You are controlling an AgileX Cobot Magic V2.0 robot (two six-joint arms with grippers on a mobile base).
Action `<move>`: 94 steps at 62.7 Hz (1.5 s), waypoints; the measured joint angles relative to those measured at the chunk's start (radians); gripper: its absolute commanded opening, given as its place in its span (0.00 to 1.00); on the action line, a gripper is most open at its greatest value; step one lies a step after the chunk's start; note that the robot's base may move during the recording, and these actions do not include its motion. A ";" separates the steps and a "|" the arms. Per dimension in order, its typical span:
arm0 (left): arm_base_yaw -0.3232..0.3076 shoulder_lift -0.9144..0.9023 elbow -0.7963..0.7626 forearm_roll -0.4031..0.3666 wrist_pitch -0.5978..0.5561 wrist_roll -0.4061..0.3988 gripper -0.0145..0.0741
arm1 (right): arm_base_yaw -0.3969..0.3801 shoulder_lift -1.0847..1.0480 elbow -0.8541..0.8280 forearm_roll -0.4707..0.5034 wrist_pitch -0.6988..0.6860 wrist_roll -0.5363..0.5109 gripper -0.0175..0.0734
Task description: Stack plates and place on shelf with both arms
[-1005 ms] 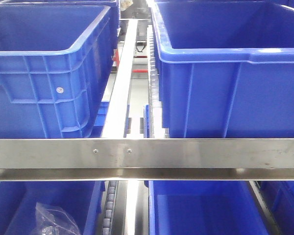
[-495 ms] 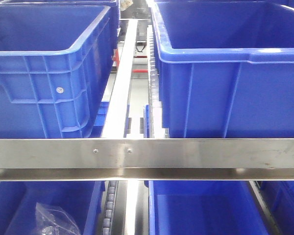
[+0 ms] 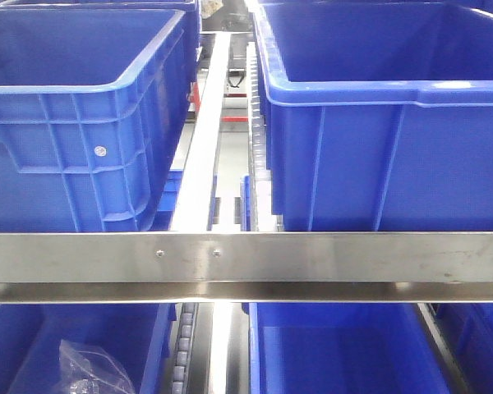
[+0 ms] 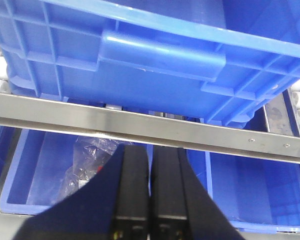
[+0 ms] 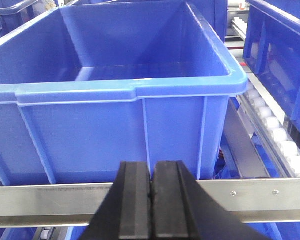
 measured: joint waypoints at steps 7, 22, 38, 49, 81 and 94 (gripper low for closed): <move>0.004 -0.069 0.004 0.045 -0.003 0.000 0.26 | 0.000 0.000 0.000 0.001 0.000 0.000 0.25; 0.063 -0.327 0.169 0.087 -0.148 0.000 0.26 | 0.000 0.000 0.000 0.001 0.002 0.000 0.25; 0.079 -0.543 0.370 0.087 -0.303 0.000 0.26 | 0.000 0.000 0.000 0.001 0.002 0.000 0.25; 0.079 -0.585 0.370 0.131 -0.305 0.000 0.26 | 0.000 0.000 0.000 0.001 0.006 0.000 0.25; 0.079 -0.585 0.370 0.157 -0.288 0.000 0.26 | 0.000 0.000 0.000 0.001 0.008 0.000 0.25; 0.079 -0.585 0.370 0.157 -0.288 0.000 0.26 | 0.000 0.000 0.000 0.001 0.008 0.000 0.25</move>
